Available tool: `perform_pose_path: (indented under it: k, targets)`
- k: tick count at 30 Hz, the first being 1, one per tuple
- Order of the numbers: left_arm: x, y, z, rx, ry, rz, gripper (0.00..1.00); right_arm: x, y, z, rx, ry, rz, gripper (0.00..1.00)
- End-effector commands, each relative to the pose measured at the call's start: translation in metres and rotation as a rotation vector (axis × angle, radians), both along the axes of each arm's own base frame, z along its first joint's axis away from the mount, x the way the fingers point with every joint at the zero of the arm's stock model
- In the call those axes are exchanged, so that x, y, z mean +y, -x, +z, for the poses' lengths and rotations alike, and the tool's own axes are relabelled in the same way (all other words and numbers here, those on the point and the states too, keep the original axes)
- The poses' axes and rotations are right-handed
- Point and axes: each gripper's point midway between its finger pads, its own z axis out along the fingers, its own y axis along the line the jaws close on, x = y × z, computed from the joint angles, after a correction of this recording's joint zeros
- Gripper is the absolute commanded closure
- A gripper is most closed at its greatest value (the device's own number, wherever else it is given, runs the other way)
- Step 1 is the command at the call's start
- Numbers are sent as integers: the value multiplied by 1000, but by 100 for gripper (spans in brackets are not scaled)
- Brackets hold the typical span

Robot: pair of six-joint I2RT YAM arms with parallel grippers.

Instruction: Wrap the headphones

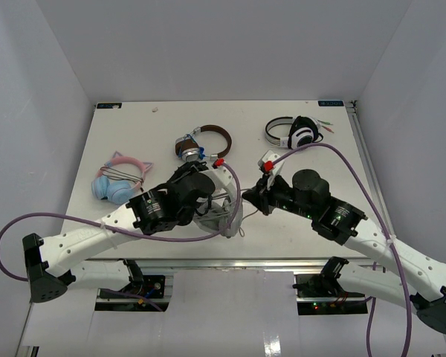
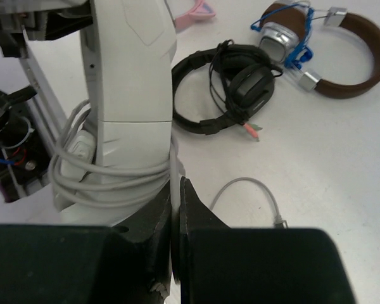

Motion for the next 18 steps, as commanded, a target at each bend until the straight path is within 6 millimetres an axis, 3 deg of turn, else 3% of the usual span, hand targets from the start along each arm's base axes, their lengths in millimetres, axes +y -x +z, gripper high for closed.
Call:
perform_pose_path:
  k: [1, 3, 7, 18]
  targets:
    - [35, -18, 39, -259, -173, 78, 100, 12, 22, 54, -24, -130, 139, 92]
    - [36, -19, 35, -283, -196, 70, 100, 14, 26, 50, -7, -117, 164, 92]
    - [32, -22, 49, -364, -173, 46, 100, 22, 36, 45, 27, -108, 236, 92]
    - [27, -22, 55, -361, -63, 62, 100, 30, 49, 42, 64, -119, 330, 88]
